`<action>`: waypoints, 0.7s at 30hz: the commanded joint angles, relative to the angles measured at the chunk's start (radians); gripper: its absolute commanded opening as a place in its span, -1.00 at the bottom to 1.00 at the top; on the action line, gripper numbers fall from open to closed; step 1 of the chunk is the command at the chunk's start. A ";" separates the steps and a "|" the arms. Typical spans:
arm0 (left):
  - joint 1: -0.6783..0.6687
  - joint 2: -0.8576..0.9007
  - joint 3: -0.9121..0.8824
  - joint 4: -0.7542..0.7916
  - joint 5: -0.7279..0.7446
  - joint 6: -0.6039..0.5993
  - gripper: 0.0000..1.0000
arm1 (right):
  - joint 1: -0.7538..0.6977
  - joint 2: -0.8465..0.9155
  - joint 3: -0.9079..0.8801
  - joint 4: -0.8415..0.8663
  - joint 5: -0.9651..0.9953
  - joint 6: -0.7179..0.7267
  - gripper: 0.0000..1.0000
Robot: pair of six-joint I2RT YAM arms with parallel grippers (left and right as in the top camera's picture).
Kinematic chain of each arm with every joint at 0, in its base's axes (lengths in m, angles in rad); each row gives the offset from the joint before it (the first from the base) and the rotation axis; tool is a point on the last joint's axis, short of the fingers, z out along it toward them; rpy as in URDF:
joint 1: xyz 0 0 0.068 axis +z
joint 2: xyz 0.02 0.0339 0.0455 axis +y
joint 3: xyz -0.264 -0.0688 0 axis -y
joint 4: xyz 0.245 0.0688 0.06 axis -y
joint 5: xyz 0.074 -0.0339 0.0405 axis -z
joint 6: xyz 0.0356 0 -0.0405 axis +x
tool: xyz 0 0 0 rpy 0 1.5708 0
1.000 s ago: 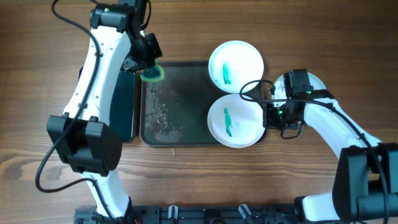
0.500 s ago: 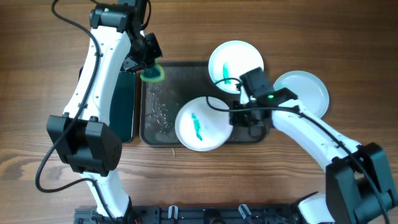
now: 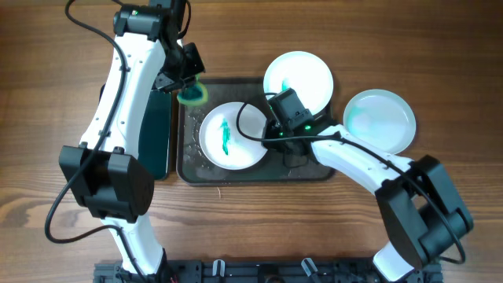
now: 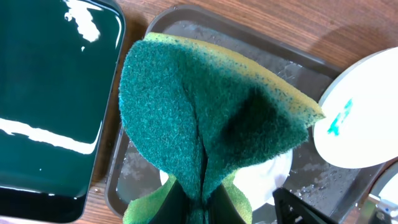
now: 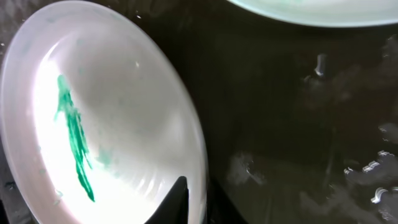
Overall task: Clean dirty plates on tray and stack at the side
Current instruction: 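Bring the sponge with left gripper onto the held plate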
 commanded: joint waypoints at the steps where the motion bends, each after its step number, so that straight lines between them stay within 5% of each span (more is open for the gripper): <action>1: -0.003 -0.014 0.021 -0.018 0.005 0.016 -0.92 | -0.002 0.019 0.022 0.008 -0.023 -0.026 -0.55; 11: -0.021 -0.014 0.003 -0.045 0.005 0.021 -0.92 | -0.050 0.112 0.021 0.123 -0.220 -0.211 -0.49; 16: -0.057 -0.014 -0.110 -0.002 0.043 0.044 -0.92 | -0.051 0.126 0.022 0.145 -0.230 -0.182 -0.89; 21: -0.109 -0.014 -0.265 0.100 0.049 0.065 -0.92 | -0.051 0.126 0.022 0.147 -0.230 -0.167 -0.91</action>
